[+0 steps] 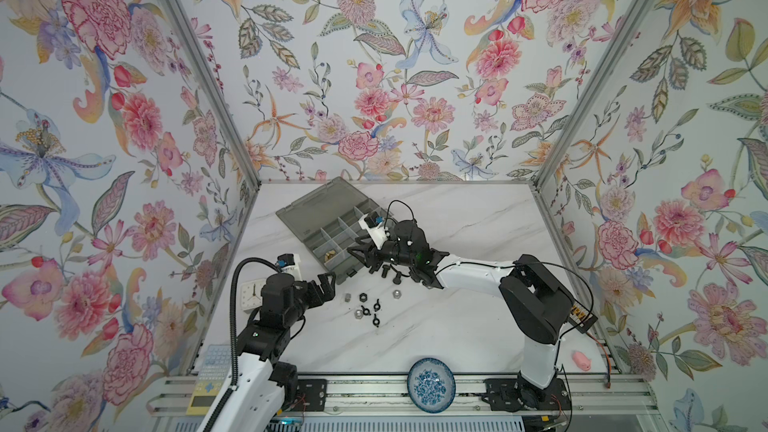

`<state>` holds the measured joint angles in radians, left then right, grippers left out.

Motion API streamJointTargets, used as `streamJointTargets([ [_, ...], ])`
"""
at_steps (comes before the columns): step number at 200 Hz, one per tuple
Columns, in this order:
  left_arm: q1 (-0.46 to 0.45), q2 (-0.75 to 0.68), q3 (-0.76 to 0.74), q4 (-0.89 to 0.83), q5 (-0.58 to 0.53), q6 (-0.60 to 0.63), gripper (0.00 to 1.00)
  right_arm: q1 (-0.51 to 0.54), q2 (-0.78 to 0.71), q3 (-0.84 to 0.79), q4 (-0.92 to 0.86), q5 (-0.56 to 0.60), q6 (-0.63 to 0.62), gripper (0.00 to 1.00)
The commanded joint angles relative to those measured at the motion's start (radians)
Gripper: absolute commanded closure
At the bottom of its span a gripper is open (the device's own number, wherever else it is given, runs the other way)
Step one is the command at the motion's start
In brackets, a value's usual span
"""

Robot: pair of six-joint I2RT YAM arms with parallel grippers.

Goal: Sort the screws and nuts into containers
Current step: 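Withdraw the right gripper from the box toward the black wing nuts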

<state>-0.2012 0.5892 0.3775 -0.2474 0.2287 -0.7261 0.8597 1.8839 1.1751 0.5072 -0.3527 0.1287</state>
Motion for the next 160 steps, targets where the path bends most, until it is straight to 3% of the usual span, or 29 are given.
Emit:
streamJointTargets([
  [1, 0.007, 0.0, -0.021, -0.004, -0.005, -0.02, 0.01, -0.001, -0.05, -0.041, -0.19, 0.007, -0.058, 0.52],
  [39, -0.006, -0.003, -0.028, -0.011, -0.016, -0.033, 0.0, -0.001, -0.123, -0.104, -0.296, 0.077, -0.09, 0.51],
  [96, -0.038, 0.061, -0.014, 0.031, -0.027, -0.033, 0.0, -0.012, -0.207, -0.21, -0.317, 0.118, -0.076, 0.5],
  [160, -0.164, 0.178, 0.027, 0.092, -0.086, -0.032, 0.01, -0.039, -0.238, -0.277, -0.301, 0.149, -0.044, 0.5],
])
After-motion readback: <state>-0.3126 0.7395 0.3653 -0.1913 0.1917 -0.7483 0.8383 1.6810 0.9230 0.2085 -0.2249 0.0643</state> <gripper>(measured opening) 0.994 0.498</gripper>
